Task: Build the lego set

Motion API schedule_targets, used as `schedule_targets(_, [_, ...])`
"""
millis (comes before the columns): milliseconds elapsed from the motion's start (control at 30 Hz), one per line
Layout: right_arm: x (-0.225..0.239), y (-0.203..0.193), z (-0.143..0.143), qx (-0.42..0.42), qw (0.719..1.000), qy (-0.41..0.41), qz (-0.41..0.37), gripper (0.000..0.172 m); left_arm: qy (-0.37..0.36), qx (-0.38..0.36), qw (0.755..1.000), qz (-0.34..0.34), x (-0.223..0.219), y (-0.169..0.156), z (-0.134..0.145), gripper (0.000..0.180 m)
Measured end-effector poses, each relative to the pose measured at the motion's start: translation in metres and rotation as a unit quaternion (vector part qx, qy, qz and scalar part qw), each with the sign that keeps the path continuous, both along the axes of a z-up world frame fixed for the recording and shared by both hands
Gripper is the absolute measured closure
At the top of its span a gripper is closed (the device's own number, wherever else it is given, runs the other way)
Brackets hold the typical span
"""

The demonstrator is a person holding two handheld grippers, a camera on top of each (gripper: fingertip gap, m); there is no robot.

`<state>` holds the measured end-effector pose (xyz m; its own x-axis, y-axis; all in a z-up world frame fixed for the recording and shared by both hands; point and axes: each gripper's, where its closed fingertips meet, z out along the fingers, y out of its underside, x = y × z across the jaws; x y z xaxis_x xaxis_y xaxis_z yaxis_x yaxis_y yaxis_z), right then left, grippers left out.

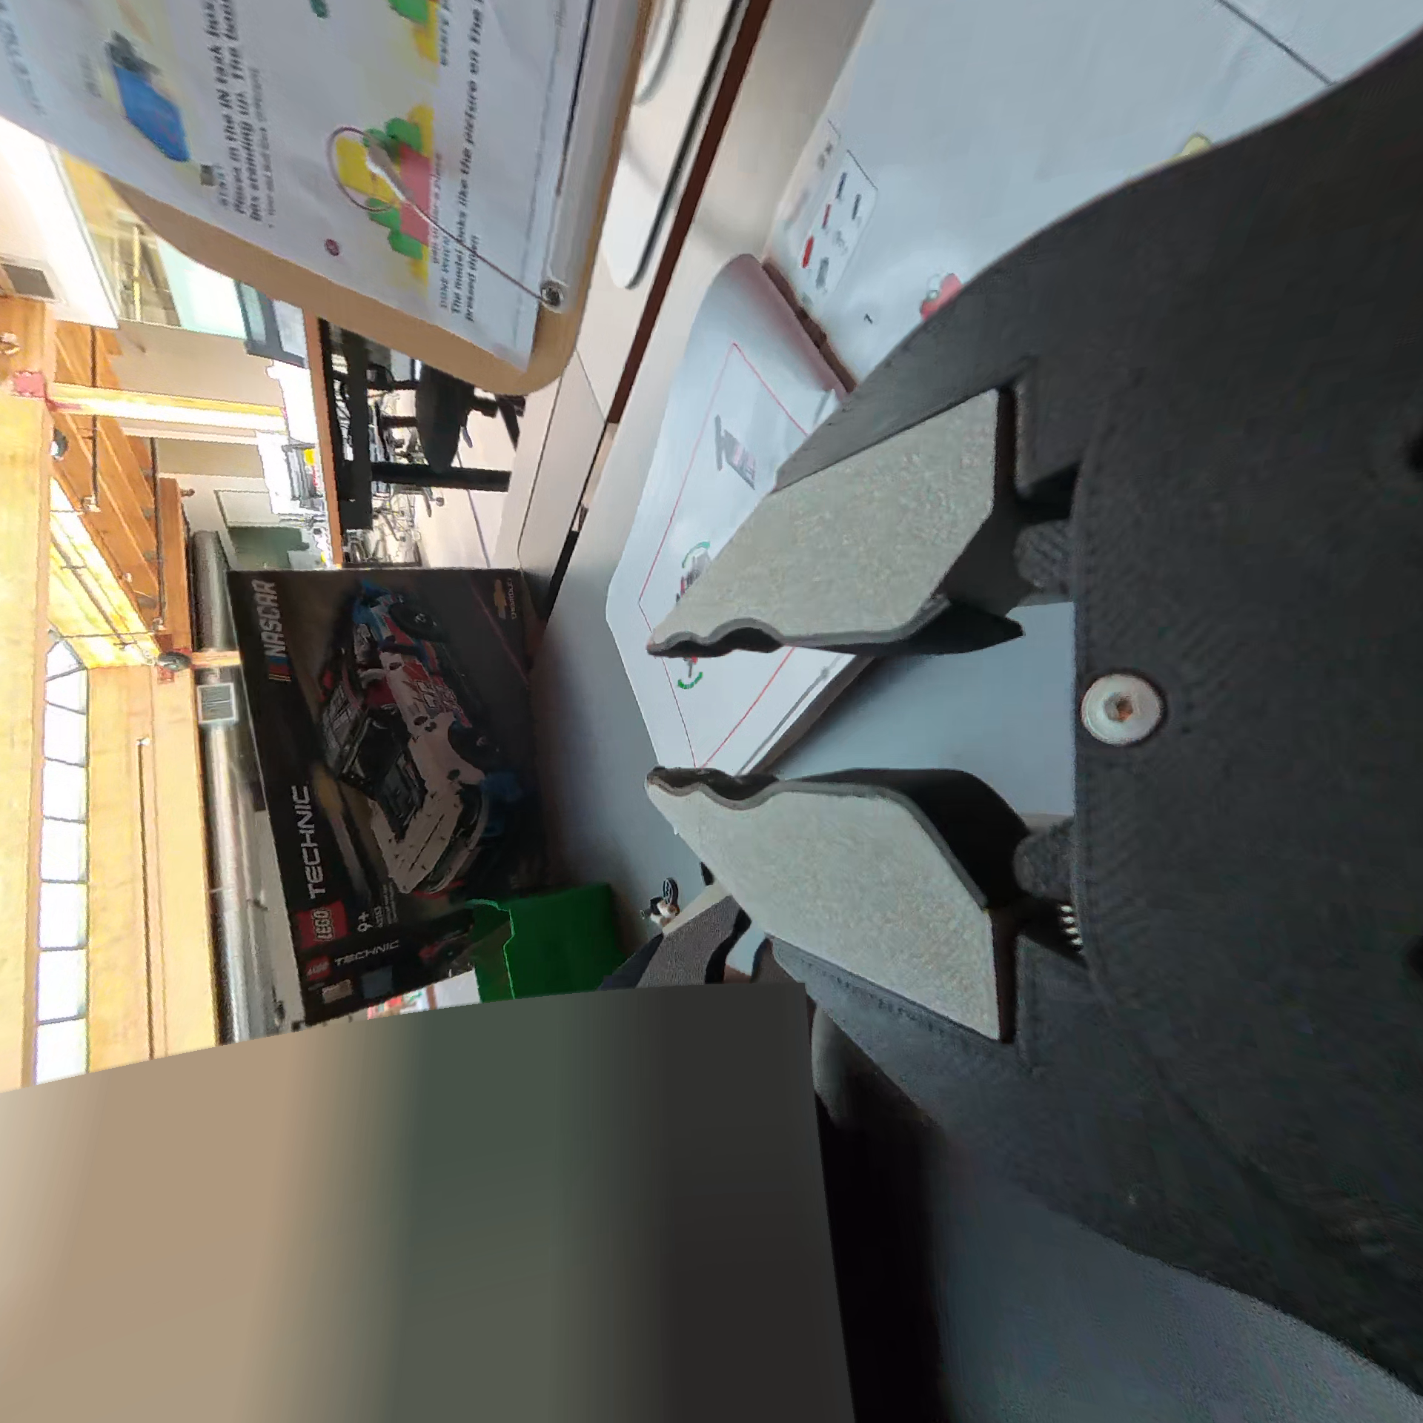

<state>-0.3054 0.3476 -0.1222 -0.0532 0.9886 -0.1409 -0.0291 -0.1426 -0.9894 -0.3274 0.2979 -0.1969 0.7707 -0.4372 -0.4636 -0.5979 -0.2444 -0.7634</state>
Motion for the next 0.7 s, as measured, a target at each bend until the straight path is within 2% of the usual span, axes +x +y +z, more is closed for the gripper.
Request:
schedule_targets(33, [0.001,-0.002,0.003,0.018,1.000,-0.001,-0.001,0.148,0.026,0.016,1.000,-0.003,0.004,-0.001,0.005,0.178])
schedule_targets(133, [0.001,-0.008,-0.002,0.048,0.998,-0.026,0.013,0.164,0.071,0.077,0.995,0.001,0.009,-0.001,0.024,0.178])
schedule_targets(233, [0.012,-0.017,-0.008,0.049,0.998,-0.045,-0.007,0.156,0.161,0.152,0.975,0.033,0.007,-0.010,0.046,0.178])
schedule_targets(300, [0.023,-0.046,-0.012,0.031,0.998,-0.042,0.017,0.152,0.209,0.191,0.959,0.032,0.018,-0.027,0.058,0.178])
schedule_targets(367, [0.031,-0.076,-0.026,0.049,0.996,-0.067,0.035,0.145,0.226,0.211,0.951,0.011,0.034,-0.045,0.057,0.179])
schedule_targets(467, [0.043,-0.110,-0.036,0.090,0.990,-0.085,0.061,0.149,0.255,0.210,0.944,-0.014,0.053,-0.067,0.040,0.179])
schedule_targets(533, [0.050,-0.123,-0.033,0.066,0.990,-0.082,0.091,0.156,0.303,0.235,0.924,-0.021,0.061,-0.076,0.035,0.180])
schedule_targets(633, [0.060,-0.131,-0.031,-0.033,0.985,-0.081,0.148,0.152,0.366,0.266,0.891,-0.039,0.073,-0.085,0.037,0.180])
schedule_targets(700, [0.065,-0.134,-0.023,-0.072,0.979,-0.059,0.179,0.156,0.389,0.270,0.879,-0.044,0.077,-0.086,0.037,0.180])
